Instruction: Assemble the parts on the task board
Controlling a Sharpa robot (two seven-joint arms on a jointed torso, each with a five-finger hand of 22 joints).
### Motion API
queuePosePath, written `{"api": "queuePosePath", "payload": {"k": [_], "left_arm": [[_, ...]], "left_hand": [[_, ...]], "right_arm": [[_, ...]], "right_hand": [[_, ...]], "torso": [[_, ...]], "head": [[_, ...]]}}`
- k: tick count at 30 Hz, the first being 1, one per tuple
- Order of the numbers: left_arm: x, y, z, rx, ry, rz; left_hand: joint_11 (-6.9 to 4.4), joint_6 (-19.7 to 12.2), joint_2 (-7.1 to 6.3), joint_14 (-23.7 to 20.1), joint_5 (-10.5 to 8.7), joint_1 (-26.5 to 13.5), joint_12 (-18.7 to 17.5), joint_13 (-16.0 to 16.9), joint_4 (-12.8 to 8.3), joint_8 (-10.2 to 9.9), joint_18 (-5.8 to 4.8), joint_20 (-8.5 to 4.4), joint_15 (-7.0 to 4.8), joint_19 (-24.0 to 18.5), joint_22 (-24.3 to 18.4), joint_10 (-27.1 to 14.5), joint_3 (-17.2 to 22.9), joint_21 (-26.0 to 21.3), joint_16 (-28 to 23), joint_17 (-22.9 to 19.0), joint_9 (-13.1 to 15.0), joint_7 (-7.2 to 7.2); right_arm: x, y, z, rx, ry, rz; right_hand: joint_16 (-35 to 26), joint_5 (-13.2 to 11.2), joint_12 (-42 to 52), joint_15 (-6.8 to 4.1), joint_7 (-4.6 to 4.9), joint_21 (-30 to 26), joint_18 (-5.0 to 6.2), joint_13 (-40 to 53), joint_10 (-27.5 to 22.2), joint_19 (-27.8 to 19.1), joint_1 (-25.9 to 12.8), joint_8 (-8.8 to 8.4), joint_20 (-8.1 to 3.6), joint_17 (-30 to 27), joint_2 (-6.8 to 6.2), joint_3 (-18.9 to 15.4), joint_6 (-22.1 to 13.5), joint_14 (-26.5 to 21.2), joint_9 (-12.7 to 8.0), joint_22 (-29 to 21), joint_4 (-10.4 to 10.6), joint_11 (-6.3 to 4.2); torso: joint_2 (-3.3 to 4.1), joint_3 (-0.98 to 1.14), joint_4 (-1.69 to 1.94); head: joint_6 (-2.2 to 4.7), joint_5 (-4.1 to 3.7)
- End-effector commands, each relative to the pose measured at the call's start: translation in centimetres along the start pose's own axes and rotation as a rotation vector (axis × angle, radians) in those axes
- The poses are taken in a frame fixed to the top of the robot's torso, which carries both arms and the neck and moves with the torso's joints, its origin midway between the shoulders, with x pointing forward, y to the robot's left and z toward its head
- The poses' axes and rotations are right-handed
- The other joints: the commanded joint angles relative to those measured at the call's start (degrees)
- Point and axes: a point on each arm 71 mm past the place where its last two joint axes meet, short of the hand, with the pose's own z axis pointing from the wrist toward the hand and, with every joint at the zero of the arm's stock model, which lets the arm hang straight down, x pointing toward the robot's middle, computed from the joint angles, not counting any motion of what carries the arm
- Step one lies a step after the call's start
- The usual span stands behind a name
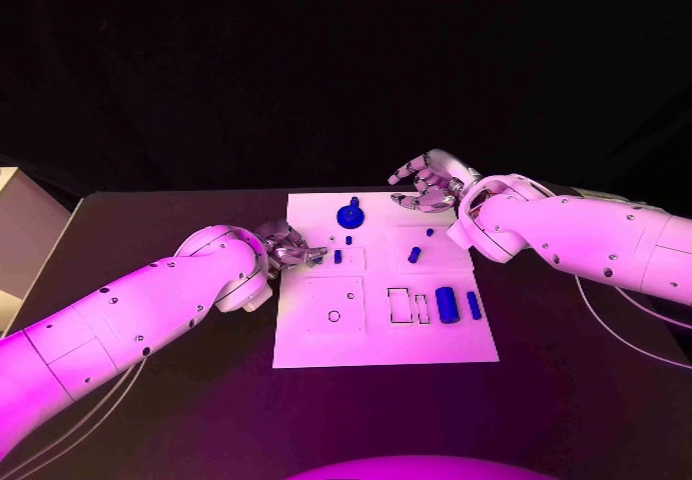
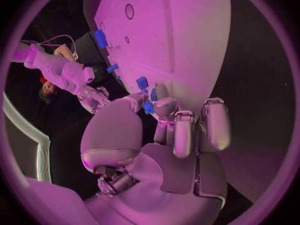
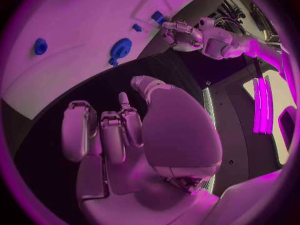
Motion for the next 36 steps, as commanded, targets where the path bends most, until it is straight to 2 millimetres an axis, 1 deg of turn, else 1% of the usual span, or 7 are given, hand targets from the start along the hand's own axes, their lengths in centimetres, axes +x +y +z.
{"api": "queuePosePath", "payload": {"k": [1, 11, 13, 18, 22, 29, 36], "left_arm": [[0.16, -0.17, -0.01, 0.006, 0.017, -0.014], [0.14, -0.27, -0.06, 0.016, 0.018, -0.034], [0.15, -0.31, -0.08, 0.02, 0.02, -0.037], [0.18, -0.39, -0.13, 0.026, 0.024, -0.045], [0.19, -0.43, -0.14, 0.031, 0.026, -0.05], [0.2, -0.53, -0.17, 0.041, 0.028, -0.063], [0.2, -0.61, -0.19, 0.057, 0.036, -0.099]], "left_hand": [[0.05, -0.1, 0.94, 6.0, 0.2, 0.0, -0.3, -0.1, 0.0, -0.3, -0.34, -0.06, 0.09, -0.4, -0.1, -0.5, 0.5, -0.4, 0.4, 15.1, -0.1, 0.41], [0.11, -0.6, 3.31, 6.0, 0.3, 0.5, -0.6, -0.6, -0.1, -0.2, -0.28, 0.0, 0.14, -0.5, -0.3, -0.9, 3.0, -0.6, 0.4, 15.1, -0.1, 0.48], [0.05, -1.1, 3.77, 6.0, 0.43, 2.0, -0.8, -1.0, -0.6, -0.1, -0.23, -0.02, 0.08, -0.6, -0.5, -1.2, 5.6, -0.7, 0.4, 15.1, 0.0, 0.39], [-0.17, -2.1, -0.99, 6.0, 0.36, 1.9, -1.2, -2.0, -1.8, 2.0, -0.2, -0.19, 0.02, -0.6, -0.5, -1.8, 17.1, -0.8, 0.4, 15.1, 1.5, 0.4], [-0.17, -2.9, -3.42, 6.0, 0.23, -0.6, -1.6, -2.9, -4.5, 3.4, -0.19, -0.23, -0.09, -0.7, -0.6, -2.1, 24.4, -1.0, 0.4, 15.1, 2.7, 0.26], [-0.28, -4.0, -4.44, 6.0, 0.61, -2.8, -2.1, -4.3, -10.5, 5.3, -0.14, -0.35, -0.25, -0.8, -0.7, -2.5, 32.1, -1.1, 0.4, 15.1, 4.4, 0.16], [-0.11, -5.1, -2.64, 6.0, 0.72, -2.0, -2.9, -5.9, -14.8, 6.5, -0.03, -0.33, -0.17, -1.1, -1.1, -3.0, 35.5, -1.5, 0.4, 15.1, 5.9, 0.5]], "right_arm": [[0.11, 0.09, -0.03, -0.011, 0.009, 0.0], [0.12, 0.06, -0.04, -0.01, 0.01, 0.0], [0.13, 0.05, -0.04, -0.01, 0.01, 0.0], [0.2, 0.02, -0.06, -0.01, 0.012, 0.0], [0.25, -0.01, -0.08, -0.009, 0.013, 0.0], [0.3, -0.02, -0.08, -0.009, 0.015, 0.001], [0.34, 0.0, -0.08, -0.01, 0.016, 0.001]], "right_hand": [[0.2, 0.4, 0.2, 0.13, 0.08, 0.3, -0.56, 7.1, 0.4, 2.3, -0.5, -0.26, 0.41, 15.1, -0.14, 0.2, 0.3, 6.1, -0.1, 2.0, 0.0, -0.06], [0.2, 0.4, 0.3, 0.12, 0.08, 0.3, -0.56, 7.1, 0.4, 2.3, -0.6, -0.29, 0.4, 15.1, -0.17, 0.5, 0.3, 6.1, -0.1, 2.1, -0.2, -0.07], [0.2, 0.4, 0.3, 0.12, 0.08, 0.3, -0.56, 7.1, 0.4, 2.3, -0.6, -0.29, 0.4, 15.1, -0.17, 0.5, 0.3, 6.1, -0.1, 2.1, -0.2, -0.07], [0.2, 0.4, 0.3, 0.12, 0.08, 0.3, -0.56, 7.1, 0.4, 2.3, -0.6, -0.29, 0.4, 15.1, -0.17, 0.5, 0.3, 6.1, -0.1, 2.1, -0.2, -0.07], [0.2, 0.4, 0.3, 0.12, 0.08, 0.3, -0.56, 7.1, 0.4, 2.3, -0.6, -0.29, 0.4, 15.1, -0.17, 0.5, 0.3, 6.1, -0.1, 2.1, -0.2, -0.07], [0.2, 0.4, 0.3, 0.12, 0.08, 0.3, -0.56, 7.1, 0.4, 2.3, -0.6, -0.29, 0.4, 15.1, -0.17, 0.5, 0.3, 6.1, -0.1, 2.1, -0.2, -0.07], [0.2, 0.4, 0.3, 0.12, 0.08, 0.3, -0.56, 7.1, 0.4, 2.3, -0.6, -0.29, 0.4, 15.1, -0.17, 0.5, 0.3, 6.1, -0.1, 2.1, -0.2, -0.07]], "torso": [[0.0, 0.01, -0.03], [0.01, 0.01, -0.01], [0.02, -0.01, -0.01], [0.01, -0.01, -0.01], [0.0, 0.0, 0.01], [-0.01, -0.01, -0.01], [-0.01, 0.01, -0.02]], "head": [[0.01, 0.01], [0.01, -0.04], [-0.05, -0.06], [-0.1, -0.08], [-0.16, -0.06], [-0.19, -0.05], [-0.17, -0.02]]}}
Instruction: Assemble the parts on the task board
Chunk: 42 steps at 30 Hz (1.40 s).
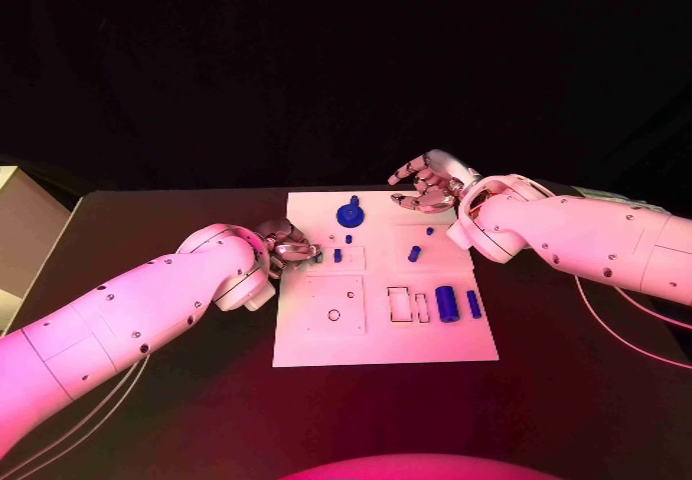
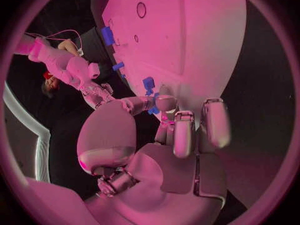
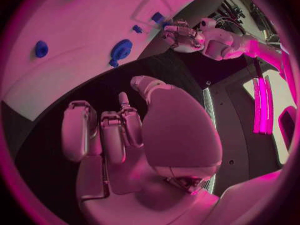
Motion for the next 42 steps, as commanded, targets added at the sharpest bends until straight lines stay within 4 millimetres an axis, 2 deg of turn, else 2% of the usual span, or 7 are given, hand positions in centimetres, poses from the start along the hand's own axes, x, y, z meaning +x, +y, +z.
{"api": "queuePosePath", "payload": {"k": [1, 6, 12, 20, 28, 37, 42], "left_arm": [[0.1, -0.3, -0.1, 0.036, 0.014, -0.048], [-0.3, -0.6, -0.2, 0.06, 0.045, -0.102], [-0.8, -0.6, -0.4, 0.071, 0.101, -0.14], [-1.5, 0.3, -0.3, 0.037, 0.21, -0.155], [-2.0, 1.2, 0.0, -0.007, 0.265, -0.166], [-2.9, 1.2, 0.5, -0.039, 0.228, -0.173], [-3.4, 0.6, 1.0, -0.05, 0.221, -0.158]], "left_hand": [[0.02, -0.5, 1.64, 6.0, 0.19, 0.6, -0.5, -0.6, -8.3, 0.4, -0.03, -0.1, -0.16, -0.5, -0.2, -0.7, 8.0, -0.3, 0.4, 15.1, 0.3, 0.01], [0.35, -1.2, 2.64, 5.9, -0.58, 0.9, -1.7, -2.7, -8.5, 0.4, 0.23, 0.05, 0.06, -1.2, -1.2, -1.7, 8.1, -1.2, 0.2, 14.8, 0.6, 0.39], [1.01, -3.0, 3.69, 5.3, -1.36, 1.7, -2.8, -5.1, -7.9, 0.4, 0.61, 0.55, 0.58, -2.5, -2.7, -3.8, 5.7, -2.5, -0.6, 13.3, 1.4, 1.05], [1.83, -5.7, 3.02, 4.7, -1.33, 5.8, -3.5, -7.7, -9.7, -0.9, 1.1, 1.2, 1.29, -4.1, -4.6, -6.5, 2.5, -4.2, -1.4, 11.9, 1.6, 2.09], [2.61, -6.8, 2.61, 3.8, -1.04, 9.2, -4.8, -10.7, -10.8, -1.6, 1.57, 1.85, 1.94, -5.7, -6.4, -9.8, 0.5, -5.8, -2.4, 10.1, 1.7, 2.98], [2.89, -6.7, 1.53, 3.8, -0.59, 10.9, -4.0, -10.4, -11.9, -1.5, 1.53, 2.11, 2.19, -5.6, -6.0, -10.3, -0.3, -5.5, -2.2, 10.2, 2.0, 3.37], [2.86, -6.4, 1.41, 4.1, -0.39, 11.0, -3.3, -9.6, -11.9, -1.4, 1.4, 2.15, 2.19, -5.2, -5.5, -9.6, -0.4, -5.0, -1.9, 10.7, 2.0, 3.33]], "right_arm": [[0.1, 0.1, 0.0, -0.012, 0.013, 0.0], [0.1, 0.1, 0.0, -0.012, 0.012, 0.0], [0.1, 0.1, 0.0, -0.011, 0.012, -0.001], [0.1, 0.1, 0.0, -0.013, 0.013, 0.0], [0.2, 0.3, -0.1, -0.016, 0.015, 0.002], [0.3, 0.4, -0.1, -0.02, 0.017, 0.001], [0.4, 0.5, 0.0, -0.021, 0.018, 0.001]], "right_hand": [[0.2, 0.2, 0.3, 0.12, 0.09, 0.3, -0.56, 7.1, 0.4, 2.3, -0.6, -0.29, 0.4, 15.1, -0.16, 0.2, 0.3, 6.1, -0.1, 2.1, 0.0, -0.07], [0.2, 0.2, 0.3, 0.12, 0.09, 0.4, -0.58, 7.1, 0.5, 2.3, -0.7, -0.3, 0.4, 15.1, -0.15, 0.4, 0.4, 6.1, -0.1, 2.2, -0.1, -0.06], [0.2, 0.2, 0.3, 0.12, 0.09, 0.4, -0.57, 7.1, 0.5, 2.3, -0.8, -0.3, 0.4, 15.1, -0.14, 0.4, 0.4, 6.1, -0.1, 2.1, -0.1, -0.06], [0.2, 0.2, 0.3, 0.12, 0.09, 0.3, -0.56, 7.1, 0.5, 2.3, -0.9, -0.3, 0.4, 15.1, -0.12, 0.5, 0.4, 6.1, -0.1, 2.1, -0.2, -0.06], [0.2, 0.2, 0.3, 0.12, 0.09, 0.3, -0.56, 7.1, 0.5, 2.3, -0.9, -0.3, 0.4, 15.1, -0.12, 0.5, 0.4, 6.1, -0.1, 2.1, -0.2, -0.06], [0.2, 0.2, 0.3, 0.12, 0.09, 0.3, -0.56, 7.1, 0.5, 2.3, -0.9, -0.3, 0.4, 15.1, -0.12, 0.5, 0.4, 6.1, -0.1, 2.1, -0.2, -0.06], [0.2, 0.2, 0.4, 0.12, 0.09, 0.3, -0.56, 7.1, 0.5, 2.3, -0.9, -0.29, 0.4, 15.1, -0.1, 0.6, 0.5, 6.1, -0.1, 2.1, -0.2, -0.07]], "torso": [[-0.01, 0.01, -0.01], [-0.02, 0.01, 0.0], [-0.11, 0.05, 0.01], [0.01, 0.02, -0.03], [0.02, -0.03, 0.01], [0.05, -0.06, -0.01], [0.03, -0.02, -0.03]], "head": [[0.02, 0.0], [0.02, -0.02], [0.15, 0.04], [0.44, 0.18], [0.32, 0.15], [0.25, 0.14], [0.21, 0.17]]}}
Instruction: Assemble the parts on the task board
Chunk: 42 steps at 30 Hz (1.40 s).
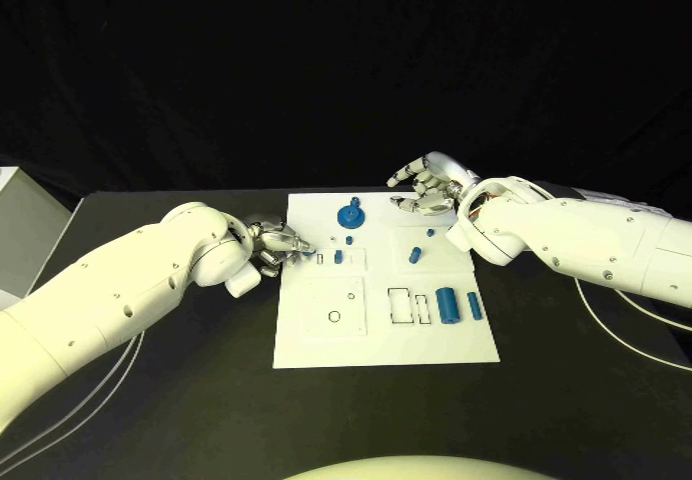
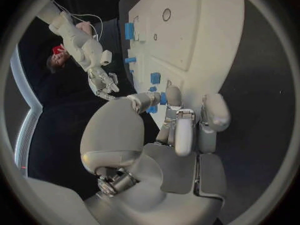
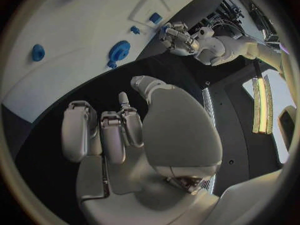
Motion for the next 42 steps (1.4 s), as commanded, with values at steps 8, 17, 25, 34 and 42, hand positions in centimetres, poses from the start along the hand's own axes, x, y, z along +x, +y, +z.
{"api": "queuePosePath", "payload": {"k": [8, 17, 25, 34, 42], "left_arm": [[-0.3, -1.8, 0.7, -0.043, 0.043, 0.131], [-0.6, -3.4, 0.8, -0.097, 0.13, 0.31], [-1.1, -4.5, 0.8, -0.129, 0.145, 0.392], [-1.0, -5.0, 1.2, -0.162, 0.163, 0.439], [-1.0, -4.9, 1.7, -0.191, 0.167, 0.44]], "left_hand": [[-1.05, 0.6, -0.07, 4.4, 0.33, 0.2, 1.3, 0.9, -5.3, 0.3, 0.41, 0.11, 0.46, 0.5, 0.6, 0.5, 5.2, 0.8, 0.6, 11.5, 0.4, -0.17], [-1.28, 1.6, -1.0, 4.7, 0.51, 0.9, 1.8, 1.3, -5.9, -0.1, 0.35, -0.01, 0.3, 0.7, 1.0, 1.0, 4.8, 1.1, 0.9, 12.0, 0.1, -0.36], [-1.32, 2.4, -1.41, 4.9, 0.43, 1.4, 2.3, 1.9, -6.2, -0.6, 0.29, -0.06, 0.27, 0.8, 1.2, 1.5, 4.3, 1.2, 1.1, 12.5, -0.3, -0.39], [-1.34, 3.3, -1.69, 5.0, 0.07, 1.7, 2.5, 1.7, -6.3, -1.5, 0.26, -0.08, 0.27, 0.8, 1.3, 1.6, 3.6, 1.3, 1.3, 12.7, -0.9, -0.45], [-1.25, 3.5, -0.54, 4.9, -1.12, 2.3, 2.2, 0.8, -5.8, -3.1, 0.29, -0.06, 0.32, 0.7, 1.1, 1.4, 2.0, 1.1, 1.1, 12.5, -1.7, -0.37]], "right_arm": [[0.3, 0.3, 0.1, -0.015, 0.012, -0.003], [0.4, 0.4, 0.2, -0.016, 0.014, -0.002], [0.5, 0.5, 0.3, -0.017, 0.015, -0.002], [0.6, 0.6, 0.4, -0.018, 0.016, -0.001], [0.7, 0.7, 0.4, -0.021, 0.017, 0.0]], "right_hand": [[0.2, 0.2, 0.4, 0.12, 0.09, 0.1, -0.56, 7.1, 0.5, 2.3, -0.5, -0.29, 0.4, 15.1, -0.09, 0.3, 0.5, 6.1, -0.1, 2.1, 0.1, -0.07], [0.2, 0.2, 0.4, 0.12, 0.09, 0.1, -0.56, 7.1, 0.5, 2.3, -0.5, -0.29, 0.4, 15.1, -0.09, 0.3, 0.5, 6.1, -0.1, 2.1, 0.1, -0.07], [0.2, 0.2, 0.4, 0.12, 0.09, 0.1, -0.56, 7.1, 0.5, 2.3, -0.5, -0.29, 0.4, 15.1, -0.09, 0.3, 0.5, 6.1, -0.1, 2.1, 0.1, -0.07], [0.2, 0.2, 0.4, 0.12, 0.09, 0.1, -0.56, 7.1, 0.5, 2.3, -0.5, -0.29, 0.4, 15.1, -0.09, 0.3, 0.5, 6.1, -0.1, 2.1, 0.1, -0.07], [0.2, 0.2, 0.4, 0.12, 0.09, 0.1, -0.56, 7.1, 0.5, 2.3, -0.5, -0.29, 0.4, 15.1, -0.09, 0.3, 0.5, 6.1, -0.1, 2.1, 0.1, -0.07]], "torso": [[-0.02, 0.06, 0.0], [-0.06, 0.08, 0.0], [-0.02, 0.07, 0.01], [-0.02, 0.08, 0.01], [-0.04, 0.05, 0.01]], "head": [[0.04, 0.15], [0.3, 0.24], [0.46, 0.38], [0.47, 0.45], [0.53, 0.49]]}}
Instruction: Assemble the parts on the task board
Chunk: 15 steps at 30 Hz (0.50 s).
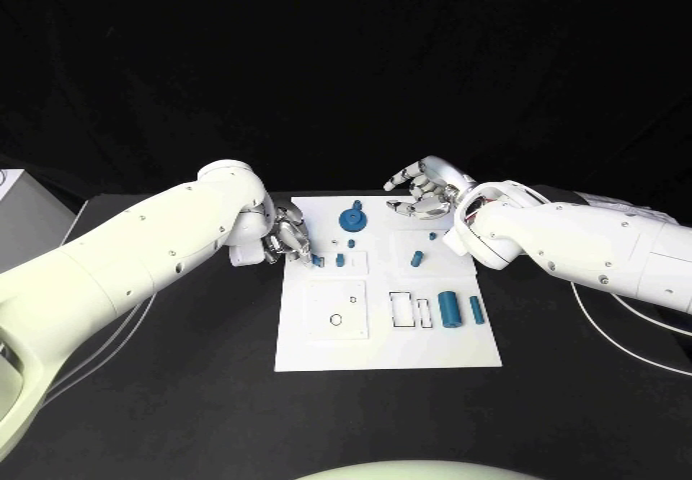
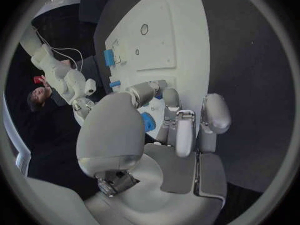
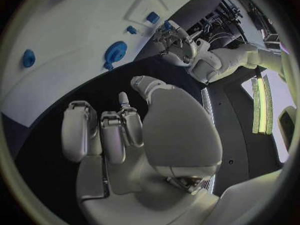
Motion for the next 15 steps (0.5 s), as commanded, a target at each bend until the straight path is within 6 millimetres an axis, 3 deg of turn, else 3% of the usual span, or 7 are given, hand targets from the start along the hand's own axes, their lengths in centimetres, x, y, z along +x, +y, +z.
{"api": "queuePosePath", "payload": {"k": [1, 9, 15], "left_arm": [[0.16, 0.05, 0.15, -0.021, 0.029, 0.02], [0.37, -0.41, 0.51, -0.004, 0.026, -0.023], [0.5, -0.65, 0.54, 0.011, 0.03, -0.044]], "left_hand": [[0.23, 0.1, 0.97, 4.8, -0.29, -0.3, -0.1, -0.2, 0.0, -0.4, 0.3, -0.07, 0.34, 0.2, -0.1, -0.1, -0.4, 0.0, 0.1, 12.4, -0.2, -0.03], [0.09, -0.6, 3.05, 4.8, -0.28, -1.2, -0.3, -0.8, 2.3, -0.7, 0.34, -0.05, 0.31, 0.2, -0.3, 0.2, -2.1, -0.3, 0.1, 12.3, 0.2, -0.32], [0.1, -0.6, 3.13, 4.8, -0.28, -1.2, -0.3, -0.8, 2.3, -0.7, 0.33, -0.05, 0.29, 0.2, -0.2, 0.2, -2.1, -0.2, 0.1, 12.3, 0.2, -0.34]], "right_arm": [[0.12, 0.11, 0.02, -0.01, 0.01, -0.004], [0.18, 0.17, 0.06, -0.011, 0.011, -0.003], [0.2, 0.18, 0.07, -0.011, 0.011, -0.003]], "right_hand": [[0.2, 0.2, 0.4, 0.12, 0.09, 0.1, -0.56, 7.1, 0.5, 2.3, -0.5, -0.3, 0.4, 15.1, -0.09, 0.3, 0.5, 6.1, -0.1, 2.1, 0.1, -0.07], [0.2, 0.2, 0.4, 0.12, 0.09, 0.1, -0.56, 7.1, 0.5, 2.3, -0.5, -0.3, 0.4, 15.1, -0.09, 0.3, 0.5, 6.1, -0.1, 2.1, 0.1, -0.07], [0.2, 0.2, 0.4, 0.12, 0.09, 0.1, -0.56, 7.1, 0.5, 2.3, -0.5, -0.3, 0.4, 15.1, -0.09, 0.3, 0.5, 6.1, -0.1, 2.1, 0.1, -0.07]], "torso": [[0.01, -0.02, -0.01], [0.05, -0.09, -0.01], [-0.01, -0.05, 0.0]], "head": [[0.0, 0.04], [0.02, 0.02], [-0.07, 0.03]]}}
